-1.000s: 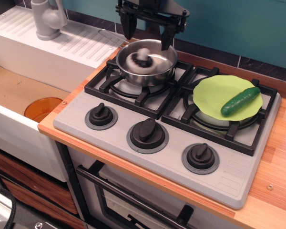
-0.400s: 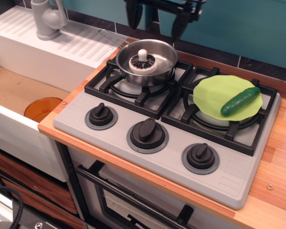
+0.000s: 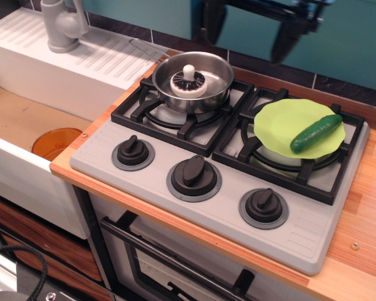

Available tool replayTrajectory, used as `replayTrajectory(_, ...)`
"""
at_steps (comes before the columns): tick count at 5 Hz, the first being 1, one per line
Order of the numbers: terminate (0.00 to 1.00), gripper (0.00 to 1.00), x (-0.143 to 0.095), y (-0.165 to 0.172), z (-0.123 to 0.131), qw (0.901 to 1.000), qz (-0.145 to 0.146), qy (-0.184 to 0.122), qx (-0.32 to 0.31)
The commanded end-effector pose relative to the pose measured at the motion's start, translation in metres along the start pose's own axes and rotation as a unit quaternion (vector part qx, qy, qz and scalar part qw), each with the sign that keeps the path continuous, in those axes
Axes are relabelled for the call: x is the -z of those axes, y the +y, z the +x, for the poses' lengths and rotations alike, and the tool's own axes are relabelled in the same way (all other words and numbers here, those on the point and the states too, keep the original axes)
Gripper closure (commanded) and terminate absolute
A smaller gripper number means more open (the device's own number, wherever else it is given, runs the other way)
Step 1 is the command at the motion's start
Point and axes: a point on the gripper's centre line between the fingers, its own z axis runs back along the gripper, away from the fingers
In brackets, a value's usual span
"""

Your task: Put pickle on plate and mushroom in pot or pan on stove

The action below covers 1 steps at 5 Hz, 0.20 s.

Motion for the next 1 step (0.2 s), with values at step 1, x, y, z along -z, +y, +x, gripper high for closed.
replayTrajectory(1,1.0,0.0,-0.0255,-0.001,0.0189,0.9989,-0.03,-0.032,-0.016)
